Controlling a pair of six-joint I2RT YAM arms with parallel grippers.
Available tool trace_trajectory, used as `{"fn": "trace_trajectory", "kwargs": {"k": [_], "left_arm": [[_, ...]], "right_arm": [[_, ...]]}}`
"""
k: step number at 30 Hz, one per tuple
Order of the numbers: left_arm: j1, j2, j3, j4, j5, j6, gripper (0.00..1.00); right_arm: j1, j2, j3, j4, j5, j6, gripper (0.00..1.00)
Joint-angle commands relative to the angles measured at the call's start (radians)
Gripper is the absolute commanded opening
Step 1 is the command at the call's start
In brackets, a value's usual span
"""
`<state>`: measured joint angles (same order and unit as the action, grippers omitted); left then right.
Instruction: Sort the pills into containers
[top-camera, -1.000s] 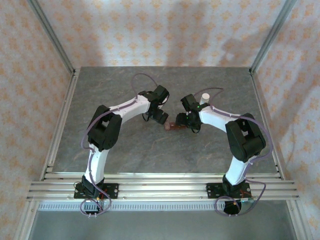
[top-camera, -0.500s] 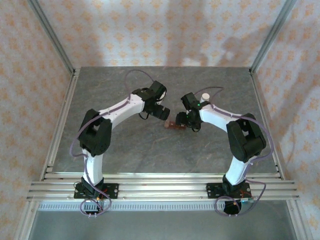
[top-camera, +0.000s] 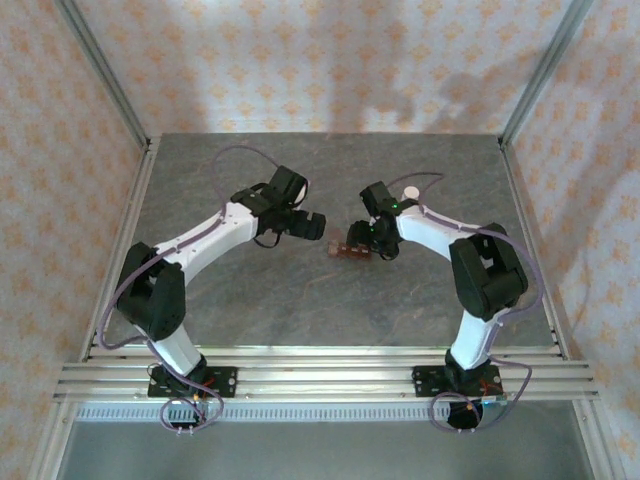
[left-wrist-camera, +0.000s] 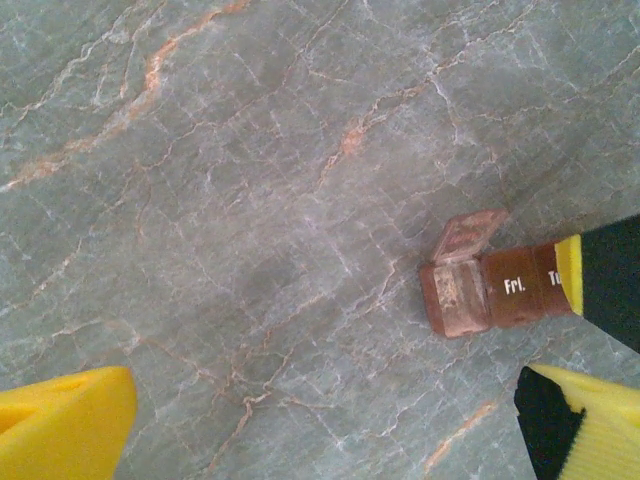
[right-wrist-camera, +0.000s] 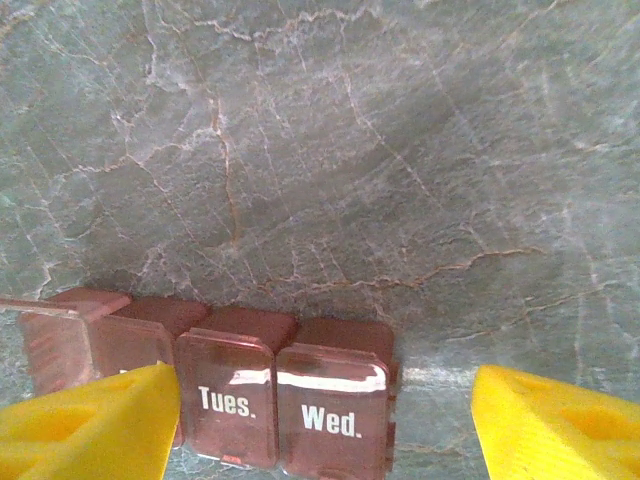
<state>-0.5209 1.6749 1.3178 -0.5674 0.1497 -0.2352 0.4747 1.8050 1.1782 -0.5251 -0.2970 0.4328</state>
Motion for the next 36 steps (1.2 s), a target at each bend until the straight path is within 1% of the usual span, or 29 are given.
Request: {"fn": "trace_trajectory", "kwargs": {"k": [1, 12, 18, 21, 26, 29, 32, 36], "left_arm": [[0.007, -0.063, -0.020, 0.032, -0.012, -0.028, 1.00], [0.007, -0.133, -0.053, 0.053, -0.019, -0.060, 1.00], [0.007, -0.174, -0.085, 0.065, -0.025, -0.070, 1.00], [0.007, -0.193, -0.102, 0.075, -0.029, -0.074, 1.00], [0.007, -0.217, -0.113, 0.079, -0.055, -0.075, 1.00], [0.007, -0.239, -0.128, 0.097, -0.083, -0.080, 1.00], [0.007, -0.266, -0.143, 0.118, -0.114, -0.091, 1.00], [0.007, -0.299, -0.165, 0.146, -0.153, -0.086, 1.00]], "right_arm": [[0.001, 0.010, 0.031, 0.019, -0.024, 0.035, 0.76], [0.012, 0.042, 0.069, 0.030, -0.068, 0.066, 0.76], [0.020, 0.066, 0.101, 0.021, -0.069, 0.077, 0.76], [0.021, 0.068, 0.115, 0.001, -0.051, 0.077, 0.76], [0.021, 0.017, 0.121, -0.048, -0.002, 0.074, 0.76], [0.021, -0.036, 0.146, -0.114, 0.034, 0.064, 0.76], [0.020, -0.079, 0.210, -0.206, 0.084, 0.039, 0.78], [0.018, -0.070, 0.399, -0.413, 0.149, -0.035, 0.83]]}}
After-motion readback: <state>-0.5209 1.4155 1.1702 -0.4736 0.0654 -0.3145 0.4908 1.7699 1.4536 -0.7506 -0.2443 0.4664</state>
